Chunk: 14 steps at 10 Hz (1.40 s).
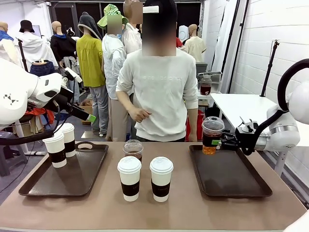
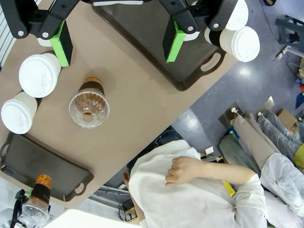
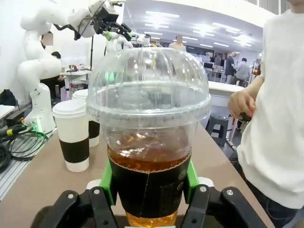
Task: Distribute the coffee onto the tray.
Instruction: Pick up one iced Americano and place it on the right Handle tray.
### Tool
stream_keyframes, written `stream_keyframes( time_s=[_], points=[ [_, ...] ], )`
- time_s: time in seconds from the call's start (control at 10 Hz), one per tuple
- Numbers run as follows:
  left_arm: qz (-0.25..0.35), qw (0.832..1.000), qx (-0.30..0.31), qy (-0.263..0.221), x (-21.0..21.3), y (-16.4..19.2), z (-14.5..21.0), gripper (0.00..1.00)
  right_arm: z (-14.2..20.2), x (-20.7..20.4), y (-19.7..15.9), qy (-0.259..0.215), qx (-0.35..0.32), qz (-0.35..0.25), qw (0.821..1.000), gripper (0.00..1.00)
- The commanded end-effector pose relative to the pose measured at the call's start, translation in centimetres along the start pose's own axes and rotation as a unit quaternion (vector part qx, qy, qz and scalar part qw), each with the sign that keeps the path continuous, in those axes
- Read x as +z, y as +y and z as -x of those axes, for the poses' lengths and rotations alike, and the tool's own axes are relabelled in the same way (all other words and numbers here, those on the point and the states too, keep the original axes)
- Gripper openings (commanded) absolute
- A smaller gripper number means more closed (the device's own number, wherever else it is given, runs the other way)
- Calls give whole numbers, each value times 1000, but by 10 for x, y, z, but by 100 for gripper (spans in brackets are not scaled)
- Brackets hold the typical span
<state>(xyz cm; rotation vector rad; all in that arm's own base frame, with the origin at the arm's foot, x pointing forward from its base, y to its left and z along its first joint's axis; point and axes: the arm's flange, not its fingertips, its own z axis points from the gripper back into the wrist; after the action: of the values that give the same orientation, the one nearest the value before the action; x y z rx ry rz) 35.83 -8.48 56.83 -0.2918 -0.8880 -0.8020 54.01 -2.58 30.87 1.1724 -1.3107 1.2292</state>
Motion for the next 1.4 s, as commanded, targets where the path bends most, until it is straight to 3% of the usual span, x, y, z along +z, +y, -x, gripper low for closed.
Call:
stream_keyframes(
  time_s=[0.0, 0.6, 1.3],
  points=[
    [4, 1000, 1, 3, 1, 0, 1, 100, 6, 8, -26, -24, -9, 11, 1000, 64],
    [4, 1000, 1, 3, 1, 0, 1, 100, 30, 21, -62, -15, -41, 69, 997, 64],
    [4, 1000, 1, 3, 1, 0, 1, 100, 40, 25, -51, -1, -33, 63, 997, 64]
  ],
)
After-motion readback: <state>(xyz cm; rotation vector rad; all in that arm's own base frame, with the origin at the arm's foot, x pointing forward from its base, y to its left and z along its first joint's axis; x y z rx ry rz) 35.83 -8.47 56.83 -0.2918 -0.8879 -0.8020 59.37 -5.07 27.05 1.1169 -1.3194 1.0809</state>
